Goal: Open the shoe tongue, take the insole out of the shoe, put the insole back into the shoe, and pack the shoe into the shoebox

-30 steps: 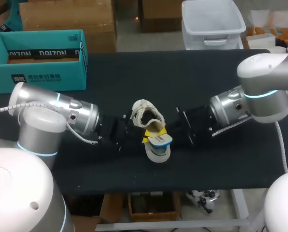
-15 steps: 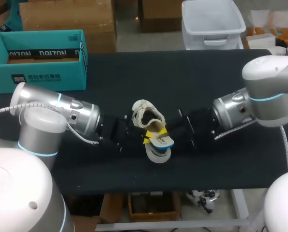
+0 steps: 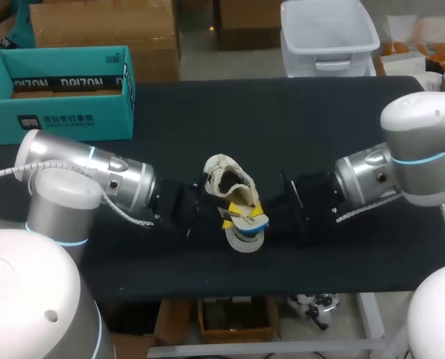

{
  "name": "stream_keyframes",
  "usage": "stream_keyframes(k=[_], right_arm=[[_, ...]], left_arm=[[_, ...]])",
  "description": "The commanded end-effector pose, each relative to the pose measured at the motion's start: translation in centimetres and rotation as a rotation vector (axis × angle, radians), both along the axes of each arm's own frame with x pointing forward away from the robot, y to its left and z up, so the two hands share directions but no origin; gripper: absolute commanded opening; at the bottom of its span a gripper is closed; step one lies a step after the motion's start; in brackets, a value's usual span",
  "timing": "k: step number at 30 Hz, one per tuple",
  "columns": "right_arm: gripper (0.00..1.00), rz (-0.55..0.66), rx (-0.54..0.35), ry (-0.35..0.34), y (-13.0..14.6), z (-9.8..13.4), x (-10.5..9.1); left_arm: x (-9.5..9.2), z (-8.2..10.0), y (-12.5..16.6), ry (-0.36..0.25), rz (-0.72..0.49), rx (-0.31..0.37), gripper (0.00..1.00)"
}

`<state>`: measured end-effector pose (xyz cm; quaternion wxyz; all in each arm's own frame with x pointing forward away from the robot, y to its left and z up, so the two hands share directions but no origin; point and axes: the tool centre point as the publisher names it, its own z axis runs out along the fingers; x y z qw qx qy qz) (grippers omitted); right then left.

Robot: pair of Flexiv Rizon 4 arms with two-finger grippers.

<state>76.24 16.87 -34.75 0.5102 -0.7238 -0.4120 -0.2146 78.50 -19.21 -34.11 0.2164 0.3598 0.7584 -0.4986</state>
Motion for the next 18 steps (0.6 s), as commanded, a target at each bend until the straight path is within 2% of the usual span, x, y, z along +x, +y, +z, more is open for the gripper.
stream_keyframes(k=[1, 4, 5, 6, 12, 18], right_arm=[[0.0, 0.005, 0.007, 0.005, 0.0, -0.4, 0.3], [0.0, 0.005, 0.006, 0.006, 0.0, -0.4, 0.4], [0.0, 0.005, 0.006, 0.007, 0.0, -0.4, 0.4], [0.0, 0.006, 0.006, 0.008, 0.0, -0.5, 0.5], [0.0, 0.009, 0.003, 0.008, 0.3, -0.9, 1.4], [0.0, 0.03, 0.003, 0.014, 0.7, -1.7, 3.3]], left_arm=[[-1.0, 0.6, 0.2, -0.016, -0.002, -0.011, 0.29], [-1.3, 0.8, 0.0, -0.026, -0.006, -0.011, 0.26], [-1.3, 0.8, -0.1, -0.027, -0.006, -0.011, 0.17], [-1.3, 0.8, -0.1, -0.028, -0.005, -0.012, 0.0], [-0.3, 0.1, -0.3, -0.02, 0.013, 0.008, 0.0], [1.1, -1.2, 0.1, -0.001, 0.042, 0.039, 0.0]])
